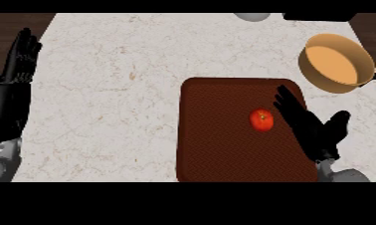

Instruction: Pick the tomato from the tray and place it in the pot

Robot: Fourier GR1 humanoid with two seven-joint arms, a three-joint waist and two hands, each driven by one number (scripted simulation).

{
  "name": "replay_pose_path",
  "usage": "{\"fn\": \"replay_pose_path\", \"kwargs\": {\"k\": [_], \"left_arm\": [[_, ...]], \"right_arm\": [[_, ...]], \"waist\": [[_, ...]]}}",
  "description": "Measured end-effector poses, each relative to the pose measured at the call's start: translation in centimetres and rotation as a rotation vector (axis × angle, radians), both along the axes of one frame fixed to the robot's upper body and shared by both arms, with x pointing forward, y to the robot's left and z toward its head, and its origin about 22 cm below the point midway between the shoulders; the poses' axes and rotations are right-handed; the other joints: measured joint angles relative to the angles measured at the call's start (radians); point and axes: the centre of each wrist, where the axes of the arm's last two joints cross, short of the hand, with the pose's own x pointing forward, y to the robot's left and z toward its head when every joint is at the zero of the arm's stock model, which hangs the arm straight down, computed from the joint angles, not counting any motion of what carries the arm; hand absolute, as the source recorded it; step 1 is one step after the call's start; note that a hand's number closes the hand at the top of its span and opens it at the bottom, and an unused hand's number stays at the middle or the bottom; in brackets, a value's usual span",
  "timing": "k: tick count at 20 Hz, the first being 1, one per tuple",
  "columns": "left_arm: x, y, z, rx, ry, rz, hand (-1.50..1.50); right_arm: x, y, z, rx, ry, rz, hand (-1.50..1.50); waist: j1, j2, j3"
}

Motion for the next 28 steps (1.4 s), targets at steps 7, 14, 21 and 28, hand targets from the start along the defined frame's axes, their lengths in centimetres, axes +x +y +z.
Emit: {"fn": "replay_pose_path", "kwargs": {"k": [7, 14, 21, 28], "left_arm": [[-2.4, 2.6, -4.4, -0.019, 0.269, 0.143, 0.0], [-4.0, 3.2, -7.7, -0.077, 0.47, 0.204, 0.0], [-3.8, 3.3, -7.8, -0.088, 0.516, 0.185, 0.0], [-3.4, 2.7, -7.5, -0.088, 0.521, 0.168, 0.0]], "right_arm": [[-1.8, -5.6, -0.1, -0.287, 0.043, -0.33, -1.5], [-4.5, -6.9, 0.0, -0.759, -0.253, -0.572, -1.5], [-7.6, -2.6, 2.0, -0.864, -0.259, -0.555, -1.5], [-4.8, -1.0, 7.7, -0.94, -0.1, -0.394, -1.5]], "waist": [[-0.037, 0.021, -0.007], [-0.07, 0.014, -0.004], [-0.044, 0.018, 0.0], [-0.022, 0.022, 0.001]]}}
